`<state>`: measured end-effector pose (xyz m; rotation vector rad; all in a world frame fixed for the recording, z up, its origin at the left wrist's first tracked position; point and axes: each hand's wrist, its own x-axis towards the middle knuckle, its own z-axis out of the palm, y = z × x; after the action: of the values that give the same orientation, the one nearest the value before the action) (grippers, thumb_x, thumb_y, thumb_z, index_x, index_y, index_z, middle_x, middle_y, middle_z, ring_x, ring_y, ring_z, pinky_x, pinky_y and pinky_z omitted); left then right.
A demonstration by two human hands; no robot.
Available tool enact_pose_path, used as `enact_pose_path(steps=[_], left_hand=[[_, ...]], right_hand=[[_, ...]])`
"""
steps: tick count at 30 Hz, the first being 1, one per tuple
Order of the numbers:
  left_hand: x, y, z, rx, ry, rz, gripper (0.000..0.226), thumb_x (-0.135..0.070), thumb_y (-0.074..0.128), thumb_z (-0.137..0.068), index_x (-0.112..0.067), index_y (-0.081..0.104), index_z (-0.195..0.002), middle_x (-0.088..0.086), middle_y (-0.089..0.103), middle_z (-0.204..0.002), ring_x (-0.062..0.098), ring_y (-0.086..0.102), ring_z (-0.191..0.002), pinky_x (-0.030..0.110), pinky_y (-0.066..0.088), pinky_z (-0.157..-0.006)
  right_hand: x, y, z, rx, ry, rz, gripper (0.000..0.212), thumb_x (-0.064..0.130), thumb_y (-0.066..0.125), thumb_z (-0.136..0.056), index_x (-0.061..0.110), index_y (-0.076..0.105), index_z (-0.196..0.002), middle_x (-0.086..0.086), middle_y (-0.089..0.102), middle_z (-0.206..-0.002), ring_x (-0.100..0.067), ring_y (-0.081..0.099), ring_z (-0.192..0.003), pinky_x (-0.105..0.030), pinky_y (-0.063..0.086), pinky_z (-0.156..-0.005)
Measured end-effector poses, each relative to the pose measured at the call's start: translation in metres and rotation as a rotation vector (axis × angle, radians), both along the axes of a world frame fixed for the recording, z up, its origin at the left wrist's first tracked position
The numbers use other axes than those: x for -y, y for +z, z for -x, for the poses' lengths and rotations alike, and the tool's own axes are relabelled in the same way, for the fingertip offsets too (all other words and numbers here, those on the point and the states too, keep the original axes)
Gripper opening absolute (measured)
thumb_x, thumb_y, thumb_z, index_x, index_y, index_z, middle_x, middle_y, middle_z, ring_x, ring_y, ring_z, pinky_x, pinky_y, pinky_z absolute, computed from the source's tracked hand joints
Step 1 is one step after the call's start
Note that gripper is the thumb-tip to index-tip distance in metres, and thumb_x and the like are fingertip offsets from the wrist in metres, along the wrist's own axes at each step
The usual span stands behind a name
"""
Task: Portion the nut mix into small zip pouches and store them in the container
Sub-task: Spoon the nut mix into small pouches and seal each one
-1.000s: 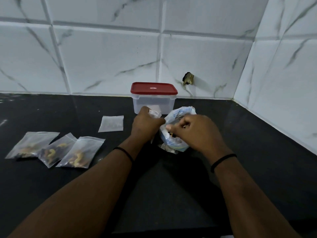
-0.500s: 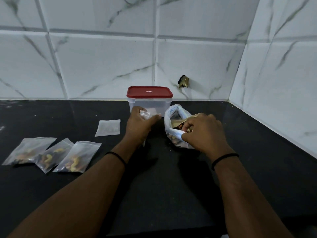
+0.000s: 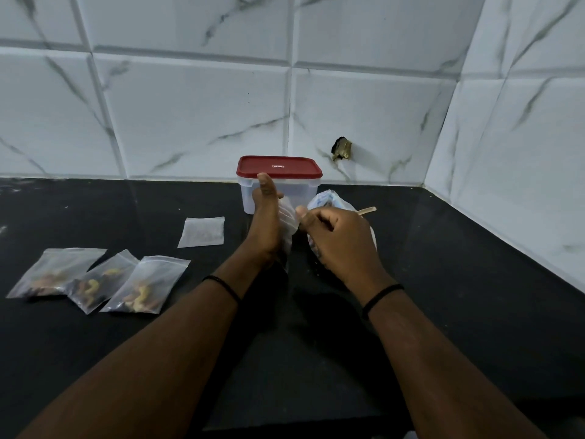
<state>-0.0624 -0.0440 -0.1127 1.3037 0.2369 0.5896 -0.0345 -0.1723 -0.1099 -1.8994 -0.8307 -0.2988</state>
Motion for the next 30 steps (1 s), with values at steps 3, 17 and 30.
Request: enact_pose_path(steps=[3,17,30], left_hand=[[-0.002,0.003,0.002,-0.001,0.019,0.041,0.095,-0.084,0.018,-0.071,-0.011,0.042,-0.128,0.008,0.054,-0.104,0.018,0.058,-0.091,0.031,0.050,-0.073],[-0.007,-0.003,0.006,0.011,-0.052,-0.216,0.013,-0.020,0.070,-0.090,-0.008,0.065,-0.087,0.000,0.070,-0.080,0.011,0.064,-0.068,0.025,0.056,-0.062],[-0.007,-0.003,0.007,-0.023,-0.025,-0.247,0.005,-0.009,0.072,-0.087,-0.008,0.071,-0.082,0.000,0.073,-0.077,0.008,0.069,-0.069,0.024,0.056,-0.063]], right_hand=[[-0.002,0.000,0.003,-0.003,0.081,0.032,0.023,0.041,0.073,-0.087,0.020,0.076,-0.096,0.012,0.073,-0.083,0.002,0.067,-0.078,-0.016,0.054,-0.073],[0.001,-0.001,-0.020,-0.202,-0.214,-0.286,0.011,0.018,0.063,-0.093,0.015,0.070,-0.085,0.003,0.071,-0.078,-0.016,0.068,-0.076,-0.037,0.058,-0.074],[0.003,0.001,-0.019,-0.172,-0.142,-0.175,0.010,0.022,0.075,-0.082,0.022,0.069,-0.074,0.003,0.071,-0.073,-0.018,0.068,-0.073,-0.044,0.058,-0.073]])
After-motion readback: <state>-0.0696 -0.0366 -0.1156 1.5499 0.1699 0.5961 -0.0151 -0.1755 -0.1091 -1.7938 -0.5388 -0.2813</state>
